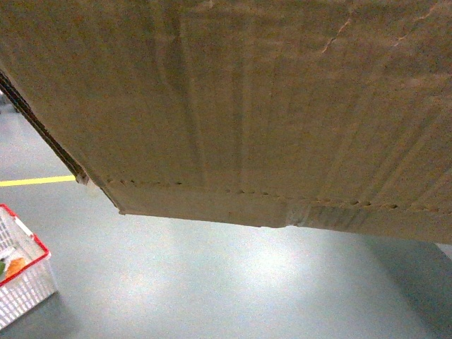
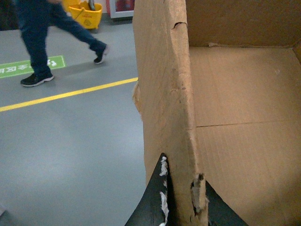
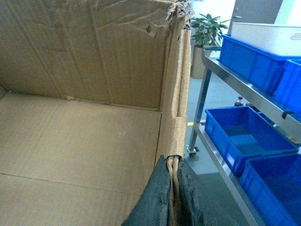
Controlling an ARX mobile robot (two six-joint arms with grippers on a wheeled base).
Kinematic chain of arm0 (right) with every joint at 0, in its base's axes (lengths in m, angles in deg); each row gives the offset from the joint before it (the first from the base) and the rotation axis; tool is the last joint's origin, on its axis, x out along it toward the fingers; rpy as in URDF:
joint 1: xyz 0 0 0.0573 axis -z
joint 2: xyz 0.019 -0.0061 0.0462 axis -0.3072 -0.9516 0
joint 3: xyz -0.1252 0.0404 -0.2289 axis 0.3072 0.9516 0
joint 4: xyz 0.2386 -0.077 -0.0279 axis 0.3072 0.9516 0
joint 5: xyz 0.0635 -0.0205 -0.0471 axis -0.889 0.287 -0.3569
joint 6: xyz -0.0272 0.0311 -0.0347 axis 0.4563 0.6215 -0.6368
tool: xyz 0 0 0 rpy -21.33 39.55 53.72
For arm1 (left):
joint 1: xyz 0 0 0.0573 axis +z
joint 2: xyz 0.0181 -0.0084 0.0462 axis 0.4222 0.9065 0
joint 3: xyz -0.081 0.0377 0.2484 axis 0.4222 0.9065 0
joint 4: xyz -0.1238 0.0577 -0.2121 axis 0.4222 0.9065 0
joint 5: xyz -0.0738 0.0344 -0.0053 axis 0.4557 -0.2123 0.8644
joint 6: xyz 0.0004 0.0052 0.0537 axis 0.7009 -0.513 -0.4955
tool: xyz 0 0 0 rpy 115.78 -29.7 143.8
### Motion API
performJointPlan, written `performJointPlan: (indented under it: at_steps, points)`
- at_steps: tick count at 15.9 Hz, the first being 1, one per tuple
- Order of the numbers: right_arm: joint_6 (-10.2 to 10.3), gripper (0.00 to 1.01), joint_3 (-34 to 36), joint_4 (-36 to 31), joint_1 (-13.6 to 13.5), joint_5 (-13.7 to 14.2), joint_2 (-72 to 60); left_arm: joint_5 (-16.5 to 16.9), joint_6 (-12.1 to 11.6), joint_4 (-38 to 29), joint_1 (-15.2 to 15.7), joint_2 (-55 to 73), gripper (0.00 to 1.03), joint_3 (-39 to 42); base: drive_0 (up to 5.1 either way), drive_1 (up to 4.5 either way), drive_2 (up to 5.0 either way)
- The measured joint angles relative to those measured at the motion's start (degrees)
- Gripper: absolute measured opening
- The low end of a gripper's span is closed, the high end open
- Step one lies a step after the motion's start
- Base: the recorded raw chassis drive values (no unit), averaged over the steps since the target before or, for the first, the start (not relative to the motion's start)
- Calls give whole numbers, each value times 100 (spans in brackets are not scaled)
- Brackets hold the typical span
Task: Sort boxes to right shelf from conveyor
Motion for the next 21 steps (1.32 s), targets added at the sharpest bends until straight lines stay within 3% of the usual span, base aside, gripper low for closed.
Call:
performJointPlan:
  at_steps: [21]
  points:
    - [0, 2, 0, 0, 0, 2, 0, 0, 0, 0, 0, 0, 4, 0, -155, -155, -155]
